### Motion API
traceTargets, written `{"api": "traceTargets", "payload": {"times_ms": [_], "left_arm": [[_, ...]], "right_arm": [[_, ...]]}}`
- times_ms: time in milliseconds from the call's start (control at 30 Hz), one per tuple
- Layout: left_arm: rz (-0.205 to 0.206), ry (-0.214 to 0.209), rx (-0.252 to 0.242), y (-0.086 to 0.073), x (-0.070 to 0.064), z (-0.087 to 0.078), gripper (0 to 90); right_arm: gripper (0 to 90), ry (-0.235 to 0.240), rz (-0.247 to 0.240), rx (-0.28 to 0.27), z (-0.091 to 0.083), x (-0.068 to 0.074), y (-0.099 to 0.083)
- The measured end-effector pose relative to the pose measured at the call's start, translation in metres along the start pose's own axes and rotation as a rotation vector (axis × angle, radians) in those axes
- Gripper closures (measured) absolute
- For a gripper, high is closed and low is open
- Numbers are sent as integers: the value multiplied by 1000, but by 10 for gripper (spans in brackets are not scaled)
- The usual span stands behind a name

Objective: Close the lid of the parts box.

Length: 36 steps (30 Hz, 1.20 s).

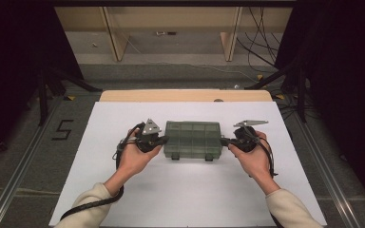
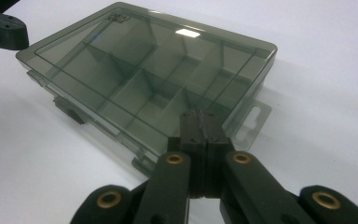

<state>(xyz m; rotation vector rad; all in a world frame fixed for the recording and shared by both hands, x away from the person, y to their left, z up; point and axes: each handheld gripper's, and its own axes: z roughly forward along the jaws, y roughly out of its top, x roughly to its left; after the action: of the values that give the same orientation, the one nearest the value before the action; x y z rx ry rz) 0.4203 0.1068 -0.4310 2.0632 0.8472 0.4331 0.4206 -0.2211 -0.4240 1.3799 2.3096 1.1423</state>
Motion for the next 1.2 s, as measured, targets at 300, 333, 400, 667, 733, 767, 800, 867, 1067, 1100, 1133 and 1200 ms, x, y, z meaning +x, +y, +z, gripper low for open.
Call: {"api": "traceTargets", "payload": {"times_ms": [300,333,400,667,733,767,800,867,1067,1100,1133,1200], "left_arm": [[6,-3,8,-3,0,1,900],[7,-5,9,-3,0,1,900],[3,-4,10,-4,-1,2,900],[5,-7,24,-8,-1,5,900],[-5,-4,27,-8,-2,5,899],[-1,-2,29,-8,-2,6,899],[-2,-8,31,-9,-1,6,899],[10,-2,34,-9,-2,6,900],[3,0,50,-11,-3,9,899],[12,-3,57,-12,-3,9,899],[21,1,61,-12,-3,9,899],[24,-1,62,-12,-3,10,899]], "right_arm": [[900,0,-20,-15,6,-1,-3],[900,-3,10,-8,6,1,-4],[900,-7,-1,34,4,0,-3],[900,2,-11,35,8,0,-6],[900,-10,-21,43,8,0,-6],[900,-5,-14,47,8,0,-6],[900,-6,-23,33,9,0,-7],[900,1,-24,46,10,-1,-7],[900,-4,-26,47,12,0,-9],[900,-6,-22,47,12,0,-9],[900,-7,-35,48,12,-1,-9],[900,-12,-31,27,14,0,-10]]}}
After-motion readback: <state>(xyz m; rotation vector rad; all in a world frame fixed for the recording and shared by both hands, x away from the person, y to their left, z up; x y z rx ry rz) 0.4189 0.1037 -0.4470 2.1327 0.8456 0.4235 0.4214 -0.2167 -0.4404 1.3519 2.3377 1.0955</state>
